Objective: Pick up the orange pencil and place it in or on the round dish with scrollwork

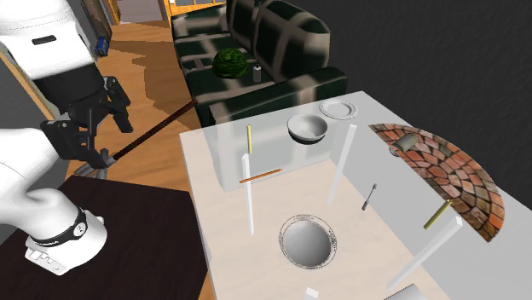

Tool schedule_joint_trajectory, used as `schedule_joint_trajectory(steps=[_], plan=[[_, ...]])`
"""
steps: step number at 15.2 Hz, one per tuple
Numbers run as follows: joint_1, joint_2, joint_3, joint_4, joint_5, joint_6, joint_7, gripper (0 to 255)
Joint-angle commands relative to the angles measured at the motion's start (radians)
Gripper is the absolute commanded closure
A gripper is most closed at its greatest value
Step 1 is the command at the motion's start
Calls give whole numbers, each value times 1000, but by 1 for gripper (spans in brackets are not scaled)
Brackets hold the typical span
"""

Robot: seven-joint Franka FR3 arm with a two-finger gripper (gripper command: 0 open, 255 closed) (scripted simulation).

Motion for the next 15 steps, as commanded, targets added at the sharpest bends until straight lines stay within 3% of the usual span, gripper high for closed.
schedule_joint_trajectory(steps=[1, 15], plan=[[0, 0, 0, 0, 0, 0, 0, 0], [82, 298, 234, -90, 22, 385, 132, 0]])
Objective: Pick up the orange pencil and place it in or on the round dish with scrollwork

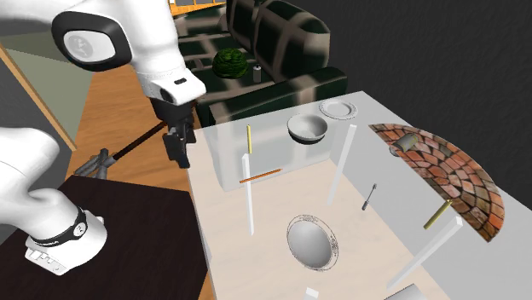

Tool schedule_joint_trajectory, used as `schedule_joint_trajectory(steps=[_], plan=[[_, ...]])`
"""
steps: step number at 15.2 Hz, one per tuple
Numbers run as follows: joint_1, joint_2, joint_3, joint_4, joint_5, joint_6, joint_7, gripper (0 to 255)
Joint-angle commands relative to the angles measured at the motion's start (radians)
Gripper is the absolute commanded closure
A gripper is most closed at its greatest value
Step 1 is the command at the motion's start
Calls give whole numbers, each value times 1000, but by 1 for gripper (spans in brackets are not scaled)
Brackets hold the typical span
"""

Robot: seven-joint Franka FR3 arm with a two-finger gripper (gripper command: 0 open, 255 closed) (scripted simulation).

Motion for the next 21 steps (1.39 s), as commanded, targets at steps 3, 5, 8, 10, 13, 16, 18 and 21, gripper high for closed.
schedule_joint_trajectory(steps=[3, 5, 8, 10, 13, 16, 18, 21], plan=[[10, 123, 70, 7, -23, 112, 51, 0], [12, 189, 104, 20, -45, 160, 82, 0], [13, 296, 154, 48, -94, 226, 137, 0], [13, 371, 184, 73, -139, 264, 180, 0], [19, 491, 221, 120, -224, 310, 254, 0], [39, 616, 240, 179, -326, 340, 336, 0], [62, 700, 242, 224, -396, 351, 388, 0], [110, 824, 230, 301, -493, 357, 458, 0]])
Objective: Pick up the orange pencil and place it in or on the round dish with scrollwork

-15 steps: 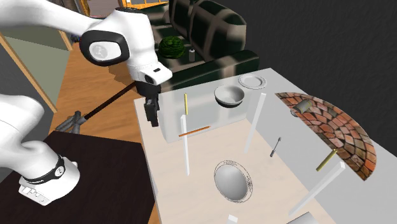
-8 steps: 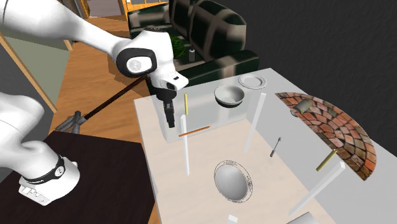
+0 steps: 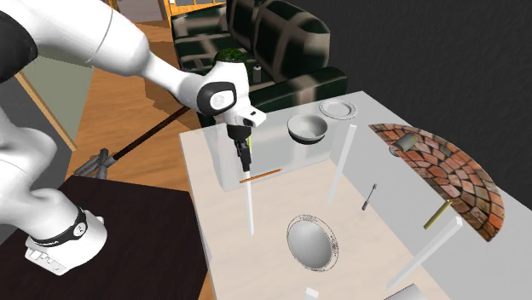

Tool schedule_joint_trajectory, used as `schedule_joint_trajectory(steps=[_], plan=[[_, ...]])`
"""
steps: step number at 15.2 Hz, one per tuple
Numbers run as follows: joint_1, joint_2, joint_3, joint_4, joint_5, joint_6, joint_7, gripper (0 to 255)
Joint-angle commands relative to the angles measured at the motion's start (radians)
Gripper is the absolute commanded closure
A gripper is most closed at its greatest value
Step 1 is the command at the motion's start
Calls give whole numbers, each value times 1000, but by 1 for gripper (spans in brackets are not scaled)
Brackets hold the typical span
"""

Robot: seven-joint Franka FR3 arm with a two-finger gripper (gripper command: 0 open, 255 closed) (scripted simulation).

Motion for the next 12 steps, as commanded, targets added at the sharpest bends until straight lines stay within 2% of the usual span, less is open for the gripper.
schedule_joint_trajectory(steps=[1, 7, 12], plan=[[35, 81, -11, 49, -63, 5, 44, 0], [155, 316, -63, 235, -200, -10, 123, 0], [165, 359, -85, 242, -229, 23, 139, 0]])
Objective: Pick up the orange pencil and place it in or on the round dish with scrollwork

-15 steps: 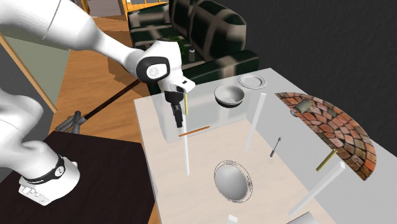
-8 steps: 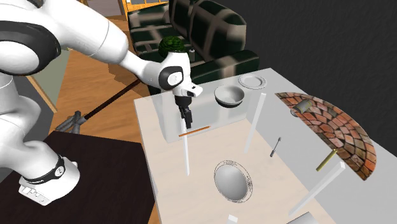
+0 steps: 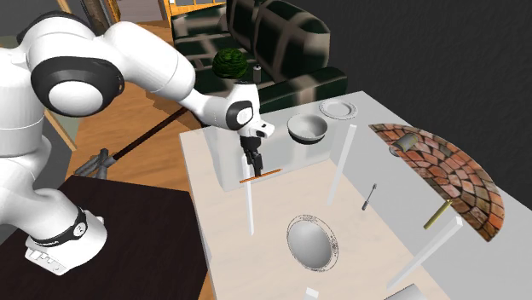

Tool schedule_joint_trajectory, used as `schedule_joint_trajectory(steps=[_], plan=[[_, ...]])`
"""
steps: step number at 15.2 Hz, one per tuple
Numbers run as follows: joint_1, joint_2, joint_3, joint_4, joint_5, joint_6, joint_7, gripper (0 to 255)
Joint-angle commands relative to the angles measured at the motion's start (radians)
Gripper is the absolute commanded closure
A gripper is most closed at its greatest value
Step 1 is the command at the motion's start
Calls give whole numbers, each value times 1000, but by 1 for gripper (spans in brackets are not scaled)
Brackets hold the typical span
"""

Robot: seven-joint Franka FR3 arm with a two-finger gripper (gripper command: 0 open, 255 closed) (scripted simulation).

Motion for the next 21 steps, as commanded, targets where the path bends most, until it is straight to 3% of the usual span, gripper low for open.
schedule_joint_trajectory(steps=[1, 11, 12, 21], plan=[[5, 22, -11, 5, -14, 16, 8, 0], [8, 47, -24, 8, -31, 36, 18, 0], [8, 47, -24, 8, -31, 36, 18, 255], [8, 47, -24, 8, -31, 36, 18, 255]])
